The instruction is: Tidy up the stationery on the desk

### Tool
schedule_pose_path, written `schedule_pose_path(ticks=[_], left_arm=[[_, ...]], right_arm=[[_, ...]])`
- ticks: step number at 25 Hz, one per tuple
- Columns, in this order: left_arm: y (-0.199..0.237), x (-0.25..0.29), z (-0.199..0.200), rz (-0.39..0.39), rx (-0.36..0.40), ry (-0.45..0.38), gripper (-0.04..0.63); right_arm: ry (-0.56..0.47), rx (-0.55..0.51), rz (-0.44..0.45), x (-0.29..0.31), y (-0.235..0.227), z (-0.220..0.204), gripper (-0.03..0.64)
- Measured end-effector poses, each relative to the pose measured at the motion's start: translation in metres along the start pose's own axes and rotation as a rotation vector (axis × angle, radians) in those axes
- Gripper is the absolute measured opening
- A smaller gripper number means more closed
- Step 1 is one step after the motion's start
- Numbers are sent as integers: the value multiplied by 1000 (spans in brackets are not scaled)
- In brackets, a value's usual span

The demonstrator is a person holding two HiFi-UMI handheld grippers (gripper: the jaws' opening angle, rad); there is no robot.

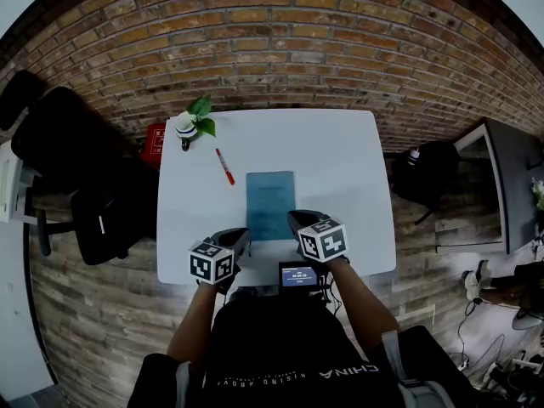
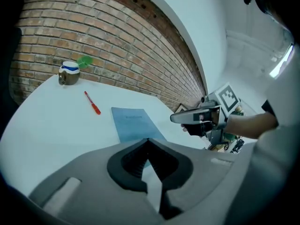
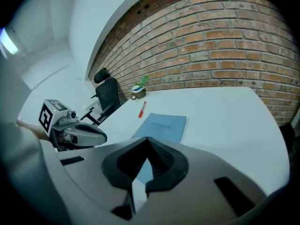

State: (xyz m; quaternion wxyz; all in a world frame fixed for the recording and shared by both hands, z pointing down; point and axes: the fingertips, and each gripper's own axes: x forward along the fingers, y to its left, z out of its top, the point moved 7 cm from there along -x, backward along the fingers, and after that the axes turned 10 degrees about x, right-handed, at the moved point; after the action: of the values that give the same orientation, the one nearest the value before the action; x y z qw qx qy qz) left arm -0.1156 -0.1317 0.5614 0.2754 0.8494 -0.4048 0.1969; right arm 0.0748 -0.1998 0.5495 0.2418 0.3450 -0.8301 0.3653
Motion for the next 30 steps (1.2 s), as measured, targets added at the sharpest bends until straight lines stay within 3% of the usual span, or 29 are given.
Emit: schedule_pose_path(ticks=[13,20,30], left_arm=[[21,-27,2,162,-5,-36,11],[73,-37,7,163,50,-28,11],[125,-41,-2,143,45,-25,12]], right_arm=[[64,-132,39,33,13,20,12],[91,-145,-5,99,42,47,62],[147,-178,-69,190,65,70,110]])
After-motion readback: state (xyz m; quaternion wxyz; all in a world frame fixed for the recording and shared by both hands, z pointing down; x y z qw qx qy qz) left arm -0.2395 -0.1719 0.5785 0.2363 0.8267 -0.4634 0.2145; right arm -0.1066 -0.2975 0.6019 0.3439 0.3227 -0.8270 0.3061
